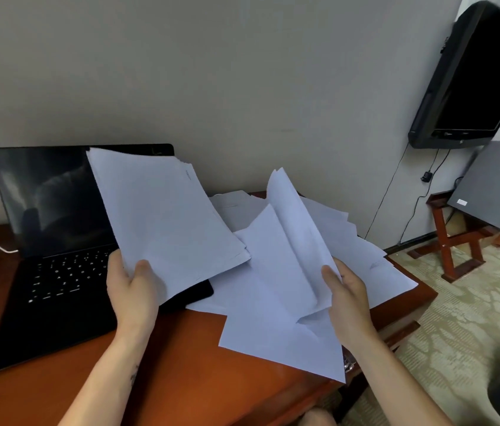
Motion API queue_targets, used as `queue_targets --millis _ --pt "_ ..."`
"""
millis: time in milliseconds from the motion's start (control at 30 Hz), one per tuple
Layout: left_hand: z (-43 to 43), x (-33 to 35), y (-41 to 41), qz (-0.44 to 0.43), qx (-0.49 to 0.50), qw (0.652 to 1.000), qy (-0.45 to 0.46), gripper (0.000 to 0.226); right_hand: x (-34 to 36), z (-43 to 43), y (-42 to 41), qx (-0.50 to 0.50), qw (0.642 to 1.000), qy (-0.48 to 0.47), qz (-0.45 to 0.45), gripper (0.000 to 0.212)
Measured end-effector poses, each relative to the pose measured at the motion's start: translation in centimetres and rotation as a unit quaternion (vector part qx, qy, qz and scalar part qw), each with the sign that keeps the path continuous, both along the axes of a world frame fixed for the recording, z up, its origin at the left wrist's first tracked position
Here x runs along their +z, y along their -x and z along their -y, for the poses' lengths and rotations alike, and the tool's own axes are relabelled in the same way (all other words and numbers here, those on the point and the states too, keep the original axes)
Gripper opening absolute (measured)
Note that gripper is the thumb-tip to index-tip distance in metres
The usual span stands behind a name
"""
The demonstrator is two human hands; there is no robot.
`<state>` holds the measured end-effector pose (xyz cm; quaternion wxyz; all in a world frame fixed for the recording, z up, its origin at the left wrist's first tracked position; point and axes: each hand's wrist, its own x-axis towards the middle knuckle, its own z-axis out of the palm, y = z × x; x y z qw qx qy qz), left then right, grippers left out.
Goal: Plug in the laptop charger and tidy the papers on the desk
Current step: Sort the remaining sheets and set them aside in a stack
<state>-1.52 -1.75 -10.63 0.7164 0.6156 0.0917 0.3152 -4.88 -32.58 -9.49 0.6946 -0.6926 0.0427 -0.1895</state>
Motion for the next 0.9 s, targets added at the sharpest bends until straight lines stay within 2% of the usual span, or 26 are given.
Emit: queue_targets --millis 167,467,700,900 --pt "-2.2 0.7 -0.2 0.042 0.067 0.997 -0.012 0.042 0.5 -1.3 0.3 0.012 0.998 0.057 0.018 0.032" --pt "-3.1 0.8 0.0 0.046 0.096 0.994 0.034 0.039 0.4 -3.5 -0.4 0.023 0.999 0.020 0.010 0.027" --pt "-2.1 -0.4 1.1 -0.011 -0.016 1.000 -0.012 0.040 1.4 -6.7 -1.7 0.035 0.998 0.036 0.026 0.028" --pt "0.3 -1.1 1.6 -0.067 -0.138 0.987 -0.037 0.035 1.9 -10.1 -2.6 0.089 0.993 0.062 0.051 0.027"
